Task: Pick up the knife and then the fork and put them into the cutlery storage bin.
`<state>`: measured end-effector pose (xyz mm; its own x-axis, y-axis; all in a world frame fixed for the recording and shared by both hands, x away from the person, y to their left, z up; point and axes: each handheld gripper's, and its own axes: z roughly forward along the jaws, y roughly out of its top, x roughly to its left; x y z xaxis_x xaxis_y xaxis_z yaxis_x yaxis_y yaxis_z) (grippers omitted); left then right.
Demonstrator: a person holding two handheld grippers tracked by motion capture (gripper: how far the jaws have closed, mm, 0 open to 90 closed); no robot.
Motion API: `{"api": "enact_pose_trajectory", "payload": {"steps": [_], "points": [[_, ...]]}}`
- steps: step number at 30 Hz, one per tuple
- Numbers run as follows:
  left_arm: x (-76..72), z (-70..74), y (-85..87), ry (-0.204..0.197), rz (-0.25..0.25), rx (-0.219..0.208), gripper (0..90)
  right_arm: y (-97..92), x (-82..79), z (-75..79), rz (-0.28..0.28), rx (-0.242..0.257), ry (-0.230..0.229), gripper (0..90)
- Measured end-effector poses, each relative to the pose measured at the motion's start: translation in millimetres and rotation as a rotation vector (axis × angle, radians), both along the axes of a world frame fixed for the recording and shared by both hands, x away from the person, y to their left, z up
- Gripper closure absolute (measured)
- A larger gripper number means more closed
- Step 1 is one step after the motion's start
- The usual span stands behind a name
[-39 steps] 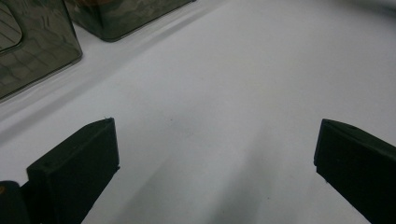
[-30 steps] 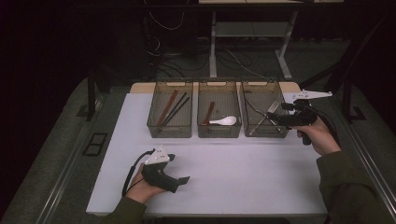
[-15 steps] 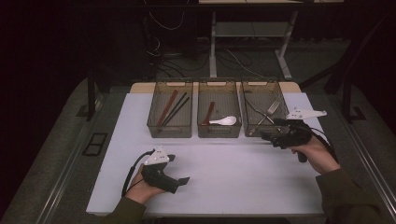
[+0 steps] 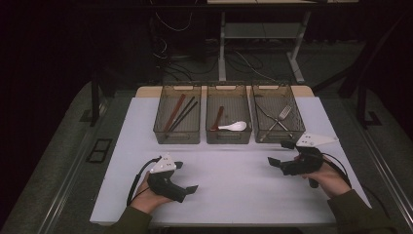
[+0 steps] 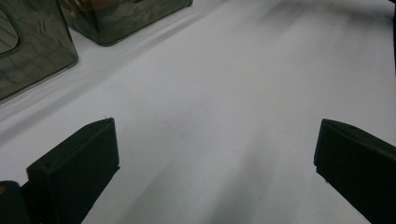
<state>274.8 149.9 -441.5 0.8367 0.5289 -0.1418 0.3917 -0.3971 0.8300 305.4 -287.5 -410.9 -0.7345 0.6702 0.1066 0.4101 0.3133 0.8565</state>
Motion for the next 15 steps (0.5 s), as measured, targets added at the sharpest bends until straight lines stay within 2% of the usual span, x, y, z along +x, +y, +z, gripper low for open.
{"api": "enact_pose_trajectory", "payload": {"steps": [7, 15], "points": [[-0.3, 0.3, -0.2, 0.001, -0.005, -0.002, 0.0, -1.5, -15.7, -11.1, 0.017, -0.003, 0.006, 15.6], [-0.8, 1.6, 1.3, -0.008, -0.009, -0.008, 0.0, -6.6, -26.8, -20.9, 0.003, -0.006, 0.015, 15.6]]}}
